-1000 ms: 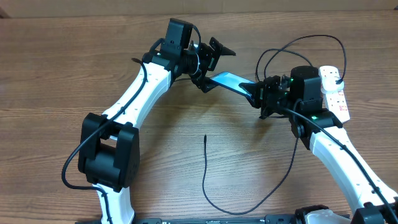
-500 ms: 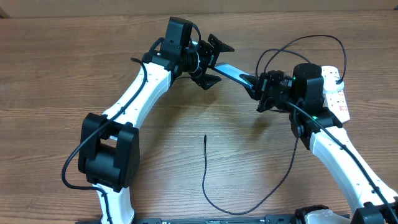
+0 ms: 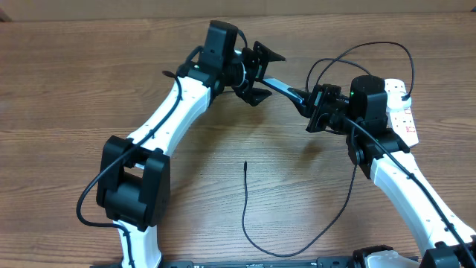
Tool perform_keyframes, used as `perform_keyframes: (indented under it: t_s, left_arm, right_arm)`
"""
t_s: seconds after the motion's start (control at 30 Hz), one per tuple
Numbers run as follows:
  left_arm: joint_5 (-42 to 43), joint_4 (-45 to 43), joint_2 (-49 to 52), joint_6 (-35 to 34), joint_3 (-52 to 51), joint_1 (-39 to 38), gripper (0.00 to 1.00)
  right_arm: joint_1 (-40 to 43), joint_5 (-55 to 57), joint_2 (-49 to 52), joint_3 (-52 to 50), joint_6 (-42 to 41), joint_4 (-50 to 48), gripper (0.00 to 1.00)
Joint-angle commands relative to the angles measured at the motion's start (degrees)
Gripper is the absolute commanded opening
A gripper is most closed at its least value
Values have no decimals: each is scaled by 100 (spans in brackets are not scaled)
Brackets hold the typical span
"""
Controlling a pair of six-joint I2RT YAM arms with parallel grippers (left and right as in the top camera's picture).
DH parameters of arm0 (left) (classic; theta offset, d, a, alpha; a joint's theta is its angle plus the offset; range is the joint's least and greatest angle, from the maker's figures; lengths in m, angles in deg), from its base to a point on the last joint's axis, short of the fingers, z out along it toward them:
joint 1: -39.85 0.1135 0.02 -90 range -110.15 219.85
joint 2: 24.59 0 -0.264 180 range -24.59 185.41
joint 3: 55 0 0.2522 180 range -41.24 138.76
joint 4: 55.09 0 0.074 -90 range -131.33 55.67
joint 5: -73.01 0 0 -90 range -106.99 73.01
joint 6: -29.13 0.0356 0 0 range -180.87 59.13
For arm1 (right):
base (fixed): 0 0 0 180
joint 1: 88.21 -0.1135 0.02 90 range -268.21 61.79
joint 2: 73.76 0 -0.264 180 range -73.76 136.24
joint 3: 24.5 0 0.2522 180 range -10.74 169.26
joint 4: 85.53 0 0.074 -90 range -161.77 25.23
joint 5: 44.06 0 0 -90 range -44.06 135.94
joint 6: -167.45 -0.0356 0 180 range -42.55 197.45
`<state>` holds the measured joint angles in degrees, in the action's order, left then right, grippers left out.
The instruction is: Plug charger to phone and switch on socket
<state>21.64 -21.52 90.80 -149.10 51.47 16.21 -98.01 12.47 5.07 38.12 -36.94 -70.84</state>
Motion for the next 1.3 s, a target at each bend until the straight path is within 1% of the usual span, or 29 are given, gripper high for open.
perform_keyframes:
  t_s: [0.0,0.1,0.23,0.27,0.53,0.57,0.63,0.73,0.83,0.93,1.1,1.2,1.27]
  left_arm:
    - [-291,-22,-195,-74,138,-151,93]
    - [-330,-20,-195,-74,138,-186,91]
    - [-337,-20,-195,-76,138,-188,80]
    - [-350,-17,-195,-74,138,-188,76]
    - [-369,-15,-195,-208,138,-190,61]
    - [-372,-17,-195,-229,138,-190,58]
    - [-374,-15,-195,-271,138,-190,54]
    - [-420,-15,-195,-269,138,-190,44]
    - [-439,-15,-195,-269,138,-190,25]
    - [-457,-15,-195,-269,138,-190,15]
    - [-459,-15,-195,-269,136,-190,9]
    - [-494,-15,-195,-269,138,-190,4]
    - [-531,-13,-195,-267,138,-190,4]
  right_arm:
    - [17,39,-26,138,-90,-120,4]
    - [17,42,-26,138,-90,-118,4]
    - [17,42,-26,138,-92,-116,4]
    - [17,42,-26,138,-92,-116,4]
    - [15,37,-26,138,-92,-116,4]
    - [15,37,-26,138,-92,-116,4]
    - [15,37,-26,138,-92,-116,4]
    - [15,37,-26,138,-94,-116,4]
    - [15,37,-26,138,-92,-116,4]
    - [13,35,-26,138,-92,-114,4]
    - [13,37,-26,138,-92,-116,4]
    - [13,35,-26,138,-92,-114,4]
    - [13,35,-26,138,-90,-114,4]
